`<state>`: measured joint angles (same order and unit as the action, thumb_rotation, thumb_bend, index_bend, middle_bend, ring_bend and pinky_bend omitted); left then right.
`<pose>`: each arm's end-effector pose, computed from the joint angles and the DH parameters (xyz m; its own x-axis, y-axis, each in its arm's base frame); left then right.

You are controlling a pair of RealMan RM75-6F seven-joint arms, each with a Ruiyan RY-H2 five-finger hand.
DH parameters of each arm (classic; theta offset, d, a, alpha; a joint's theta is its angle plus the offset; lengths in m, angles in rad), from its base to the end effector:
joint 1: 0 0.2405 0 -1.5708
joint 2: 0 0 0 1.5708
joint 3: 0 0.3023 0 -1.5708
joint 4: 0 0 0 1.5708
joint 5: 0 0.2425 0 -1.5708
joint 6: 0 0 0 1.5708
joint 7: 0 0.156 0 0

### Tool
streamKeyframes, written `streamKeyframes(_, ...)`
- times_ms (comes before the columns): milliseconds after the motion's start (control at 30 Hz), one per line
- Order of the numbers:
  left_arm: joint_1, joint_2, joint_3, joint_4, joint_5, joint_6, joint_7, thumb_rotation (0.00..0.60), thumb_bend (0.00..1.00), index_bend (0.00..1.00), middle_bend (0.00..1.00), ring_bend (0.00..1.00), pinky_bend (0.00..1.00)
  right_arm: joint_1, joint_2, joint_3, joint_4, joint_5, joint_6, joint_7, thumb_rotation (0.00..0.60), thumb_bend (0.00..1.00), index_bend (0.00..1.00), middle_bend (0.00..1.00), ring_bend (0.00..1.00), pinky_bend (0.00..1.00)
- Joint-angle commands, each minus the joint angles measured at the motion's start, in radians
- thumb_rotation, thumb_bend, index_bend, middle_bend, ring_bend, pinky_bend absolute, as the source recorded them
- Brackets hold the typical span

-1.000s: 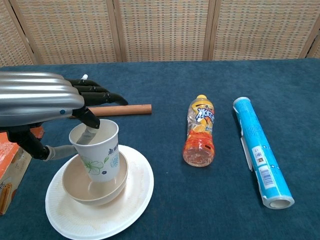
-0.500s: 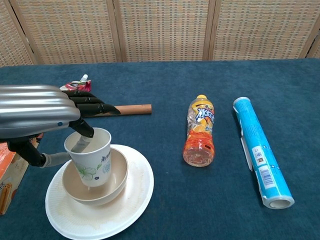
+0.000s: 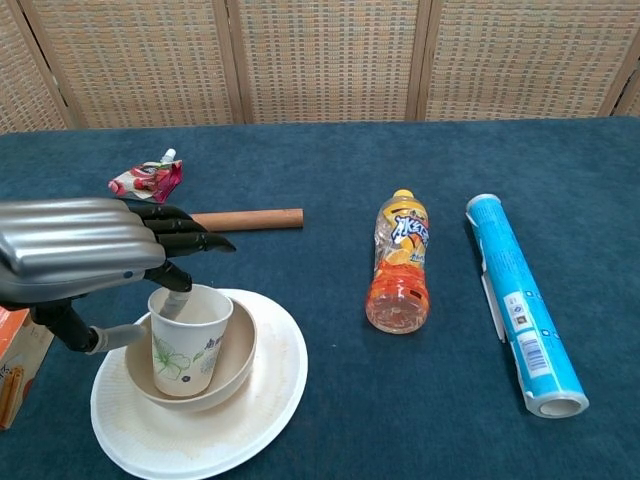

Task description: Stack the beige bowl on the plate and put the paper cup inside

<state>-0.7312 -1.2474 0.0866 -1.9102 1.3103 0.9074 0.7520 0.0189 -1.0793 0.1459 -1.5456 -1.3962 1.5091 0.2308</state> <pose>-0.1751 0.2777 -0.0110 0.8330 0.1539 0.5314 0.4580 -0.7306 -0.5064 -0.3992 -0.1958 0.1993 0.2691 0.1280 0.9546 -0.9584 0.1333 0.2523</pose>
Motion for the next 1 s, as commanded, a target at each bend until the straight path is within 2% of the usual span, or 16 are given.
streamKeyframes(33,0.005,-0.005,-0.001,0.005,0.005,0.009,-0.003,0.600,0.26,0.30,0.00,0.00,0.00,0.000,0.000,0.000,0.000,0.000,0.000,0.000,0.600,0.18,0.00,0.00,0.00,0.00)
streamKeyframes(133,0.009,-0.005,-0.005,0.005,0.009,0.018,-0.016,0.600,0.22,0.26,0.00,0.00,0.00,0.001,0.000,0.000,-0.001,-0.001,-0.001,-0.002,0.600,0.18,0.00,0.00,0.00,0.00)
streamKeyframes(333,0.019,0.014,-0.020,-0.011,0.026,0.042,-0.071,0.600,0.19,0.26,0.00,0.00,0.00,0.001,0.001,0.000,-0.003,0.000,-0.001,-0.001,0.600,0.18,0.00,0.00,0.00,0.00)
streamKeyframes(667,0.064,0.113,-0.075,-0.076,0.112,0.160,-0.246,0.600,0.19,0.24,0.00,0.00,0.00,0.002,-0.001,-0.001,-0.004,-0.002,-0.001,-0.008,0.600,0.18,0.00,0.00,0.00,0.00)
streamKeyframes(833,0.100,0.161,-0.115,-0.089,0.111,0.233,-0.343,0.600,0.19,0.17,0.00,0.00,0.00,0.005,-0.002,-0.002,-0.005,-0.006,-0.002,-0.012,0.600,0.18,0.00,0.00,0.00,0.00)
streamKeyframes(1000,0.166,0.135,-0.116,-0.023,0.128,0.339,-0.361,0.600,0.16,0.08,0.00,0.00,0.00,0.010,-0.008,-0.006,-0.001,-0.012,-0.010,-0.021,0.600,0.18,0.00,0.00,0.00,0.00)
